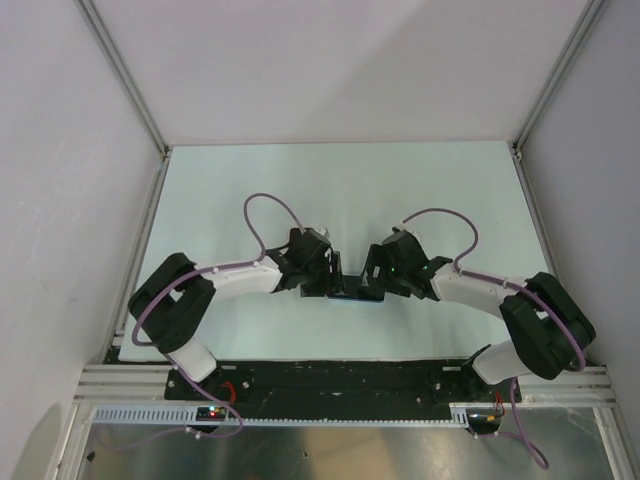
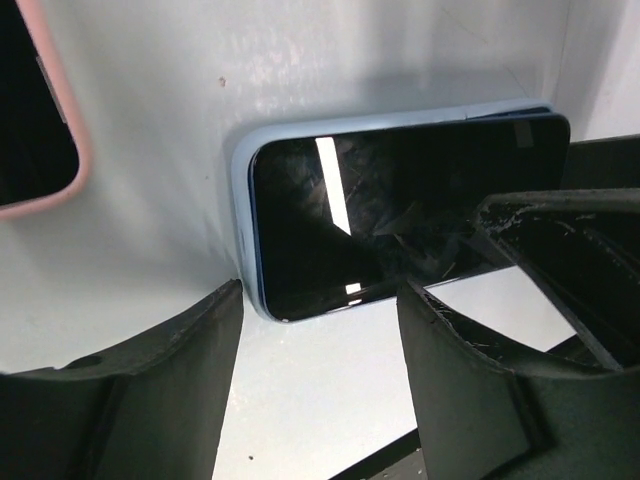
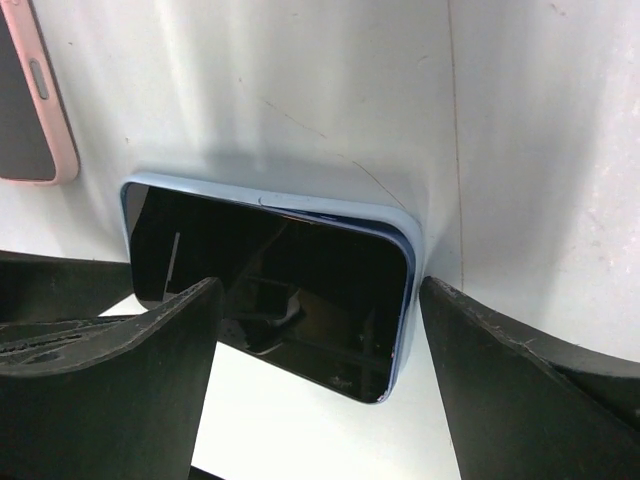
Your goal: Put the phone into the phone case
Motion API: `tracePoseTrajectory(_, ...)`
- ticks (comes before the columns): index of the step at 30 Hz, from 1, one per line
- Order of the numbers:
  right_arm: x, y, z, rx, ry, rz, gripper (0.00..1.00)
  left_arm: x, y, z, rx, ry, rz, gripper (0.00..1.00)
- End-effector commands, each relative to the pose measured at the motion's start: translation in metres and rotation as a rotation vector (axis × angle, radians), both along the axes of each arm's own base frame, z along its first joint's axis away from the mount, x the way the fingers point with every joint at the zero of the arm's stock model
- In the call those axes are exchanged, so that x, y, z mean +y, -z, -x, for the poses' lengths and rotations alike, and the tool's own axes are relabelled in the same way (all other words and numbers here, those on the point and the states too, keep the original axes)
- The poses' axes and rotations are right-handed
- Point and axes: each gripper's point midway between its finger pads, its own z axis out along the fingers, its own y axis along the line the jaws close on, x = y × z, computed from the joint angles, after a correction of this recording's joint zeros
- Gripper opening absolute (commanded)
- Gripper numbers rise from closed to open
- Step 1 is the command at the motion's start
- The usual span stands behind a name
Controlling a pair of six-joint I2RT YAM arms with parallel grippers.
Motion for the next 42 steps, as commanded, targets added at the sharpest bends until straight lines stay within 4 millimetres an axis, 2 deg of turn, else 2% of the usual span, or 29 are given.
tracePoseTrajectory(1,-0.019,0.009,0.014,0.035,0.004,0.079,0.84,0.012,-0.003,0.002,-0.034,-0.007,-0.028,0.68)
tracePoseTrajectory(9,-0.022,-0.005,0.024,0.028,-0.012,0.015,0.81,0.021,-0.016,0.0,-0.088,0.01,-0.035,0.67)
tracePoseTrajectory(18,-0.013,-0.02,0.028,0.025,-0.033,-0.071,0.73,0.026,-0.013,-0.003,-0.089,0.005,-0.058,0.6)
tracePoseTrajectory(33,-0.007,-0.009,0.022,0.077,-0.021,-0.126,0.66,0.021,0.003,-0.008,-0.062,0.013,-0.093,0.46)
tracePoseTrajectory(36,-0.012,-0.008,0.021,0.074,-0.003,-0.12,0.65,0.022,0.006,-0.009,-0.057,0.012,-0.102,0.44)
tracePoseTrajectory(42,-0.036,-0.007,0.019,0.033,0.079,-0.103,0.65,0.027,0.014,-0.01,-0.039,0.001,-0.148,0.43)
